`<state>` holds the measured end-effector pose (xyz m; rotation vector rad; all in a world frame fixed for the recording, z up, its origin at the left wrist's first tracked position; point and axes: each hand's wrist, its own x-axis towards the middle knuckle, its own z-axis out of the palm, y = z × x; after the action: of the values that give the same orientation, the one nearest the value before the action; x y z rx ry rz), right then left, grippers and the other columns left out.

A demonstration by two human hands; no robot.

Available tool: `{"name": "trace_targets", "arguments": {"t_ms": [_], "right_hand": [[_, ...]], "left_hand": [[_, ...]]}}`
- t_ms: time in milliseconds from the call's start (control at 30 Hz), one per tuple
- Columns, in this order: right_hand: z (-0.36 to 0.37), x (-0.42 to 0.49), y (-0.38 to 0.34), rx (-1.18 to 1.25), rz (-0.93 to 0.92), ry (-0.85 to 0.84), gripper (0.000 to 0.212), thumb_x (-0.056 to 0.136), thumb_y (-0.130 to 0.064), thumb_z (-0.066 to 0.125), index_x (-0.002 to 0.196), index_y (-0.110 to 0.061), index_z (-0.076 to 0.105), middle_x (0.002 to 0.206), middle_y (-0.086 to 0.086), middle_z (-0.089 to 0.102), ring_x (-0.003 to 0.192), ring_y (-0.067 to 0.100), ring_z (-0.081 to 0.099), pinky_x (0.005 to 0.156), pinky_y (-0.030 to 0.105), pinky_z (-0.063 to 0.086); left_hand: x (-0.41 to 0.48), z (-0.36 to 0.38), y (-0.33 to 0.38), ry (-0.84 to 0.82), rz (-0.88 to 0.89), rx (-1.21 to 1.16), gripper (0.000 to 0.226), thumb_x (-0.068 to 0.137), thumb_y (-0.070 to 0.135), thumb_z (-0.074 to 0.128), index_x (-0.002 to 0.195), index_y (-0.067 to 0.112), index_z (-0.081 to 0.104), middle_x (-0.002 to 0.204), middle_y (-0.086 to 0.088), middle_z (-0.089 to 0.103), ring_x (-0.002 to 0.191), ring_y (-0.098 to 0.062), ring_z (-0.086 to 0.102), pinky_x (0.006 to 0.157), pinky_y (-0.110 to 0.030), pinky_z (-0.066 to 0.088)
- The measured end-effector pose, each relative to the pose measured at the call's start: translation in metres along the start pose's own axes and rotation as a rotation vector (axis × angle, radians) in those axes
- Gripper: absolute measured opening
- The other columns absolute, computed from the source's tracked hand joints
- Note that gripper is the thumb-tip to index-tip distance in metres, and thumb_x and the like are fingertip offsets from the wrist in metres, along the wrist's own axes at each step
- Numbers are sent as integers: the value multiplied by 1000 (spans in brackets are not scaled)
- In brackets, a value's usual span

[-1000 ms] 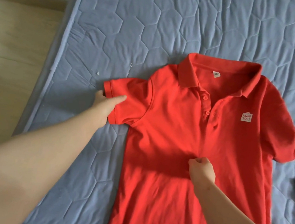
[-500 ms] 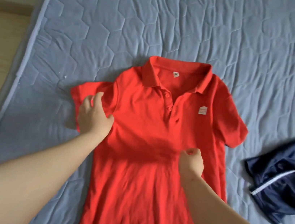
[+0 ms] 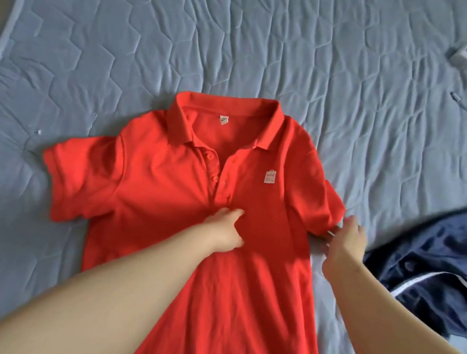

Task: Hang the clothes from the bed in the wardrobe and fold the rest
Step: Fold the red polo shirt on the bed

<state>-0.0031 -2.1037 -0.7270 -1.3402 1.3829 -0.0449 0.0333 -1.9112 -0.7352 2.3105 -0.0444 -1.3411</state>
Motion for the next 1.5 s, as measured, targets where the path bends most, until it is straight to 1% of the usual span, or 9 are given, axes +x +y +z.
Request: {"name": "trace_targets", "arguments": {"t_ms": [200,300,433,567,700,867,1300,1400,1500], "right_hand": [[11,13,-11,162,167,-324,49,85,2,31,54,-15,65,37,-8,48,43,10,43,45,17,34],[16,12,-15,9,3,-449,47,82,12,32,73,-17,67,50,-10,62,43,5,54,44,15,43],[19,13,-19,-97,-132,-468,33,91,-9,55,119,-25,50,106,-2,62,89,15,62,73,32,52],[29,13,-23,-193,-147,-596,48,93,-17,53,136,-27,37,93,-4,59,73,7,59,58,20,47],[37,7,-18,-282,-163,-476,30,94,-29,48,119,-14,54,113,5,62,98,17,60,89,32,49],[29,0,-18,-168,-117,-561,16,90,-8,48,88,-17,61,59,-10,58,47,-3,51,41,9,38],[17,-13,-18,-241,-142,-686,23,94,-22,53,72,-15,55,62,-2,47,55,8,44,46,9,38],[7,-6,-11,-322,-158,-644,14,89,-12,60,75,-8,58,56,1,53,46,11,52,48,20,45],[-8,4,-7,-365,-191,-534,22,87,-5,60,66,-10,57,43,-3,54,33,5,52,40,14,44]], "left_hand": [[10,16,-8,-1,-30,176,82,85,21,61,149,29,10,157,-1,-2,145,-25,8,116,-32,17],[10,16,-8,2,-31,193,83,84,21,61,149,29,10,157,-2,-2,144,-25,9,116,-31,17],[12,12,-7,-35,-47,193,84,84,23,63,149,29,11,157,-2,-3,144,-23,11,115,-30,20],[15,5,-5,-96,-71,164,82,86,25,62,149,29,10,157,-3,-6,144,-23,8,116,-30,17],[15,3,-2,-88,-70,92,74,89,21,60,148,28,17,156,-3,-4,144,-20,12,110,-26,25],[11,8,-1,-73,-90,97,78,88,21,61,148,32,14,156,3,-6,143,-21,11,105,-36,34],[9,16,1,-14,-119,225,83,85,26,60,149,32,6,156,-2,-7,145,-27,4,117,-34,16],[8,19,3,-10,-120,218,85,84,27,62,149,32,7,156,-2,-8,144,-27,5,116,-33,17],[6,20,2,19,-114,205,86,83,25,62,149,31,8,157,-1,-7,145,-25,5,116,-33,18]]}}
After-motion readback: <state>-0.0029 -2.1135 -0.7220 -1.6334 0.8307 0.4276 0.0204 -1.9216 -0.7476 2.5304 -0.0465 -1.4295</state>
